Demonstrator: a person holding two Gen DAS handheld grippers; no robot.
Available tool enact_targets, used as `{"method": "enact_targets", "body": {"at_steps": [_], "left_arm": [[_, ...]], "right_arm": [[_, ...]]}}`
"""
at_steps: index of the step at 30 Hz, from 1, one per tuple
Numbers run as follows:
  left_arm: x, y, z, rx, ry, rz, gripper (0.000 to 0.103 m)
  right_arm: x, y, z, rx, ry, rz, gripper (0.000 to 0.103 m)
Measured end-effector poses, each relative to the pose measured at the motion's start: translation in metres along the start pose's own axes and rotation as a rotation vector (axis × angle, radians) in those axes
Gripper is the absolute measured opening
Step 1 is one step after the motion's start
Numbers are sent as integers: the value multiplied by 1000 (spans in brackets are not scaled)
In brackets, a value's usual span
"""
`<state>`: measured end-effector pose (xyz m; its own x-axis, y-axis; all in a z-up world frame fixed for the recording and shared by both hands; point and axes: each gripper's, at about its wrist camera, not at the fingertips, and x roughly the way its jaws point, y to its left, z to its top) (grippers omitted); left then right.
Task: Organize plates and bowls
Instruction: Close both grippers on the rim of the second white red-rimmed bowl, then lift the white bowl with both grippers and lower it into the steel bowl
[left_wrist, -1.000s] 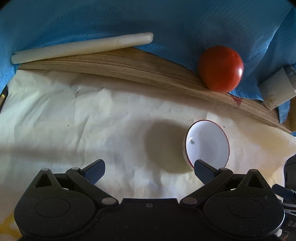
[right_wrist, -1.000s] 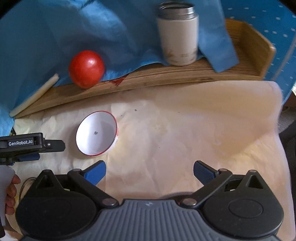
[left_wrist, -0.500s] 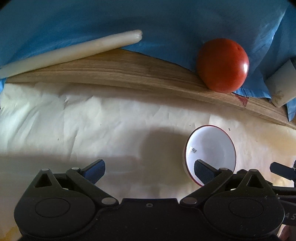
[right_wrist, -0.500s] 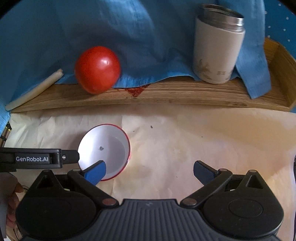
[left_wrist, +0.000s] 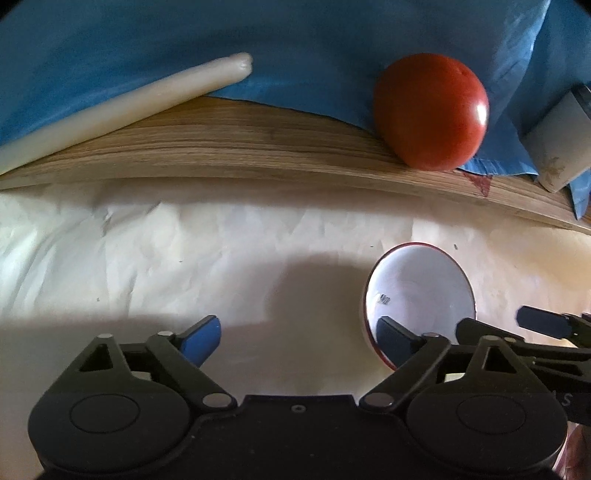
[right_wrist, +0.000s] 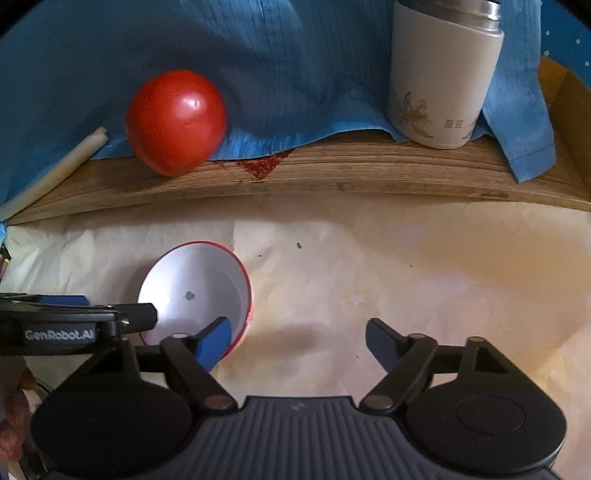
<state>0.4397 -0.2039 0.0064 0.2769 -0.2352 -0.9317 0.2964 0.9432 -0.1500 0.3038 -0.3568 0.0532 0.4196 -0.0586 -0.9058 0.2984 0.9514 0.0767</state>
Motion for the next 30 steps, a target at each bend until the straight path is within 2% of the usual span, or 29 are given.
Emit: {"method": "enact_targets", "body": {"at_steps": [4,11,16,17,19,22,25,30], "left_arm": [[-1,-1,1,16,3,-51,72],[1,-1,2,13,19,-145,43],[3,-3,5,2,29,-200,23],[4,-5,6,2,30,-208,18],[4,-6,6,4,32,-217,15],[6,-4,6,-16,39,-228,13],[12,0,6,-47,45,-243,12],[9,3,1,-41,61,-232,10]], "right_arm": [[2,0,2,21,16,33,66],[6,0,4,55,41,72,51],[6,1,5,77,40,124,27],[7,1,5,81,40,134,25],[7,1,6,93,44,152,18],[7,-3,5,133,45,191,12],[6,-7,4,164,47,207,11],[1,-4,0,149,40,213,11]]}}
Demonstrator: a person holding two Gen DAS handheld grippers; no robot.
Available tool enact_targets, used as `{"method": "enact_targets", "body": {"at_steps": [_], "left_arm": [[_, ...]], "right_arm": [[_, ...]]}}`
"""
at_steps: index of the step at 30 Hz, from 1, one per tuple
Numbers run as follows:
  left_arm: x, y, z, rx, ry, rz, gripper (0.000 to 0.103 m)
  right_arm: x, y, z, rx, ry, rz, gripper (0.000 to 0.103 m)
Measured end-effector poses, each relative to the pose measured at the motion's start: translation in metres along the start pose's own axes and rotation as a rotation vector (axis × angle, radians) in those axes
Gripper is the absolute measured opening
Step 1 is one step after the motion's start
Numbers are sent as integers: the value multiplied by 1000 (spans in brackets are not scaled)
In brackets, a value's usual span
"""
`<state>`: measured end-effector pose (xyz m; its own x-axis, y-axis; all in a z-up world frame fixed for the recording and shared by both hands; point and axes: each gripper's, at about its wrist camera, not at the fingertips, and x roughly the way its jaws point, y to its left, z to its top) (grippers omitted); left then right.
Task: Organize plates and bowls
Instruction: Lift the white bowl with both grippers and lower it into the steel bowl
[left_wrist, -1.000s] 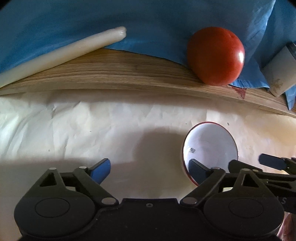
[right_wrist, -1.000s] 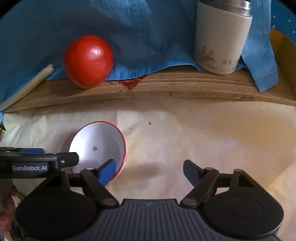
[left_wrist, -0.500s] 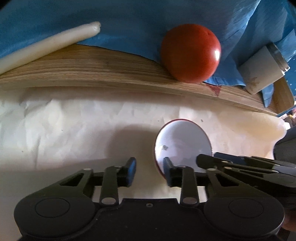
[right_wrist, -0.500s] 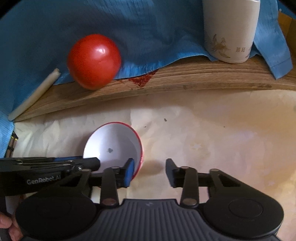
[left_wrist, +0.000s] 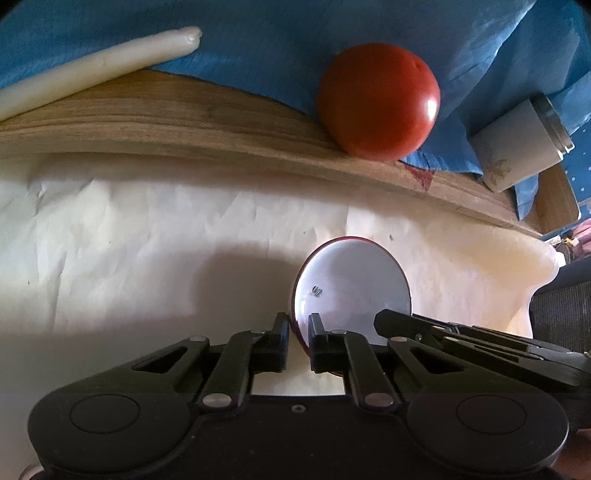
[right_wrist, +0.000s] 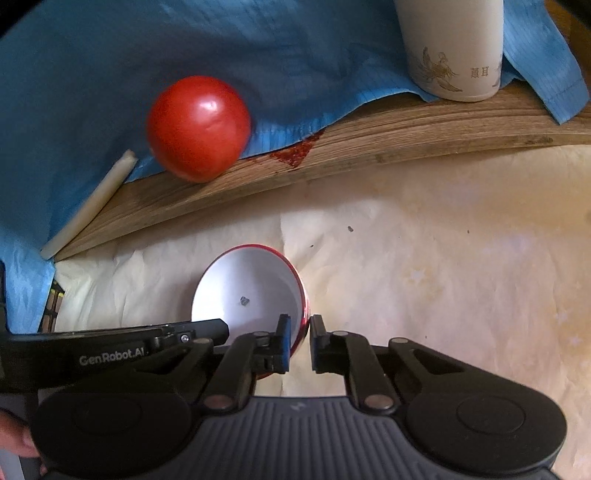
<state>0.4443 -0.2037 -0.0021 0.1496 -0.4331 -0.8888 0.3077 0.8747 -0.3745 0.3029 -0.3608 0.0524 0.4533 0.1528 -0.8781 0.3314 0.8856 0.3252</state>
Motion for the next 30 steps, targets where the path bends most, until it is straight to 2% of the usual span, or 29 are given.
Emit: {"method": "enact_targets", "body": {"at_steps": [11,19,30], "left_arm": [[-9,-19,-12,38,-6,-18,10],[-19,-42,-25,98,-22,-46,10],[-22,-96,-47,219,-6,-109,10]], "right_arm": [[-21,-2,-10,26,-38,10,11],[-50,-11,-26,44,-99,-3,11],[-103,-37,-54,69,-204,-84,11]]}}
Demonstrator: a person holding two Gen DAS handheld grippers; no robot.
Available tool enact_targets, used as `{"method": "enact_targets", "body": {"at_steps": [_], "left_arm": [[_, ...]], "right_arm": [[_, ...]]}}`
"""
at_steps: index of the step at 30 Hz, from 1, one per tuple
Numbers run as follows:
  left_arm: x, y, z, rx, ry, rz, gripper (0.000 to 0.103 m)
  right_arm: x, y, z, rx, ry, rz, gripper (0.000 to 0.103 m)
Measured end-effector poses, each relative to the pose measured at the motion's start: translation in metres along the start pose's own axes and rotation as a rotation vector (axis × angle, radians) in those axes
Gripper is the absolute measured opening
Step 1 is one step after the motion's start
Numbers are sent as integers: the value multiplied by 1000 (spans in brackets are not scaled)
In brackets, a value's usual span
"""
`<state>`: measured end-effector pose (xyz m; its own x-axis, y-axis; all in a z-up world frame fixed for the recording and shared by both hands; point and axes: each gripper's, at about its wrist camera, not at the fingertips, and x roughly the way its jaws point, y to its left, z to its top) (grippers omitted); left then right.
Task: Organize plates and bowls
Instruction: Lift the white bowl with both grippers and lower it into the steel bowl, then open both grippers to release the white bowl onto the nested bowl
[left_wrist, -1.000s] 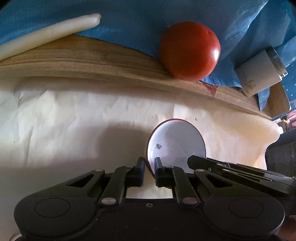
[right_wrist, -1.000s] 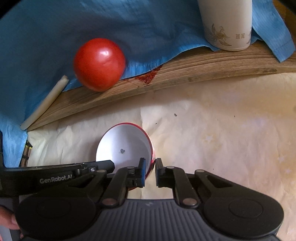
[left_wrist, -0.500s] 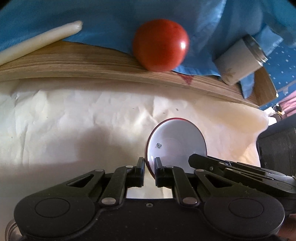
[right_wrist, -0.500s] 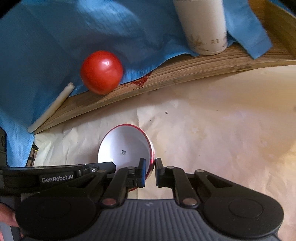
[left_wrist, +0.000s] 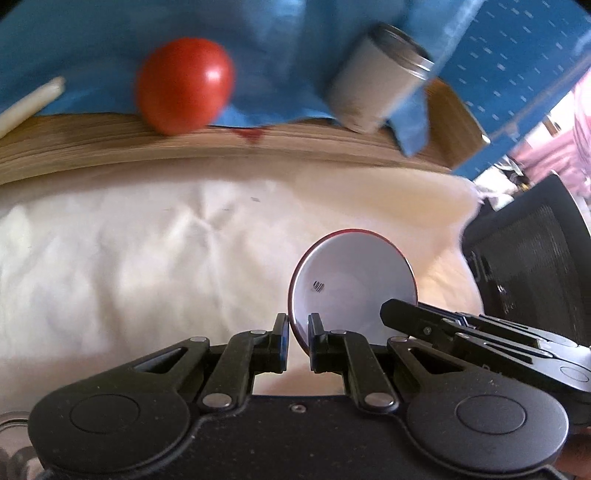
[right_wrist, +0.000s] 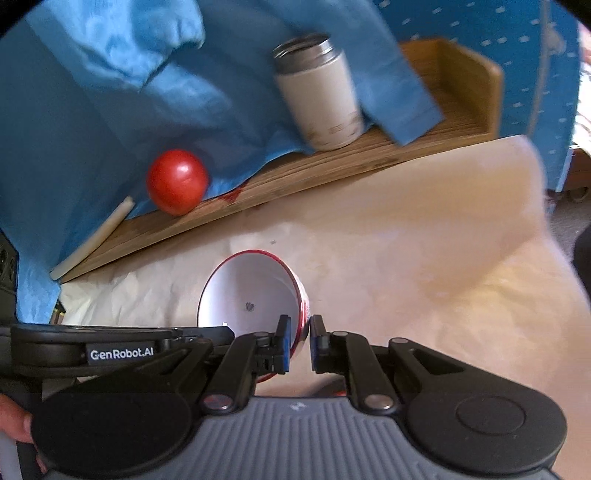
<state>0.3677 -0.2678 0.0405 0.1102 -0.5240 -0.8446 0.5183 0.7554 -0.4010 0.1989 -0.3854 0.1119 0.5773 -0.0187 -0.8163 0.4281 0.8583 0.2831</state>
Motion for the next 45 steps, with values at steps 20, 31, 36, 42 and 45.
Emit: {"method": "enact_targets", "body": {"at_steps": [20,31,36,42,45], "left_arm": [[19,-77,-33,237,136,-60,12],[20,-81,-42,295,174,-11,12],[20,-80,-45,311,184,6,13],[22,-80,-46,322,194,4,17],[23,-81,-46,332,196,8,17]], "right_arm": [[-58,-62,-57,187,-6,-72,12],[-53,-62,-70,229,49,-67,13],[-48,-62,-75,251,77,-68,13],[-45,-64,-76,268,94,-84,16],[-45,-64,-76,271,95,-85,16]]}}
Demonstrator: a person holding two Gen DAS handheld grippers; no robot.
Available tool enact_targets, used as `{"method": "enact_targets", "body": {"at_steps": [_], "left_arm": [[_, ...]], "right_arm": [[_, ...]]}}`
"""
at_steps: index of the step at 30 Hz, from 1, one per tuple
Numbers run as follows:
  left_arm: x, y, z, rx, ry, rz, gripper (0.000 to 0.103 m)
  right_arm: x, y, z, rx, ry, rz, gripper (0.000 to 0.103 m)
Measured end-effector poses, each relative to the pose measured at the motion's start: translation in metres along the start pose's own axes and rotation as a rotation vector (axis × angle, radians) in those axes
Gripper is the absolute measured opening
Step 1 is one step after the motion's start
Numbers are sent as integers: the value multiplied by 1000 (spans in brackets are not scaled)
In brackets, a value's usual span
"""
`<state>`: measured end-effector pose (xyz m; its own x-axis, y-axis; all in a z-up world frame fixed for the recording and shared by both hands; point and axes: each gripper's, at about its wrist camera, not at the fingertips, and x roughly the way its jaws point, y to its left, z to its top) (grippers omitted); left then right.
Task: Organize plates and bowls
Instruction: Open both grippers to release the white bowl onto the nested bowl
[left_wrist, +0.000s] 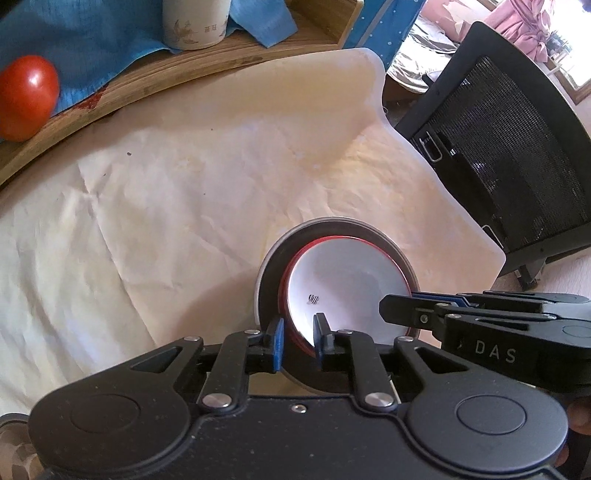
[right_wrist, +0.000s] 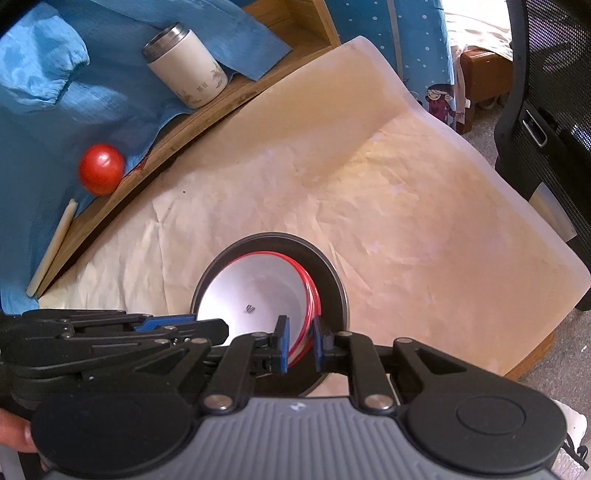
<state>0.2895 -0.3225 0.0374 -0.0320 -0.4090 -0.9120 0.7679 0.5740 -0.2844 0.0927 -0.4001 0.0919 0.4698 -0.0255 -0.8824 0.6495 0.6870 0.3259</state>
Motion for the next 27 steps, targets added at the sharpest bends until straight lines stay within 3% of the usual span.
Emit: {"method": "enact_targets", "body": {"at_steps": [9,27], "left_arm": [[2,0,2,-4,2,-2,19],[-1,3,-2,-10,-6,-13,24]], "right_arm": [[0,0,0,7,2,0,16],[-4,3,-2,-3,-14,-20,28]]}}
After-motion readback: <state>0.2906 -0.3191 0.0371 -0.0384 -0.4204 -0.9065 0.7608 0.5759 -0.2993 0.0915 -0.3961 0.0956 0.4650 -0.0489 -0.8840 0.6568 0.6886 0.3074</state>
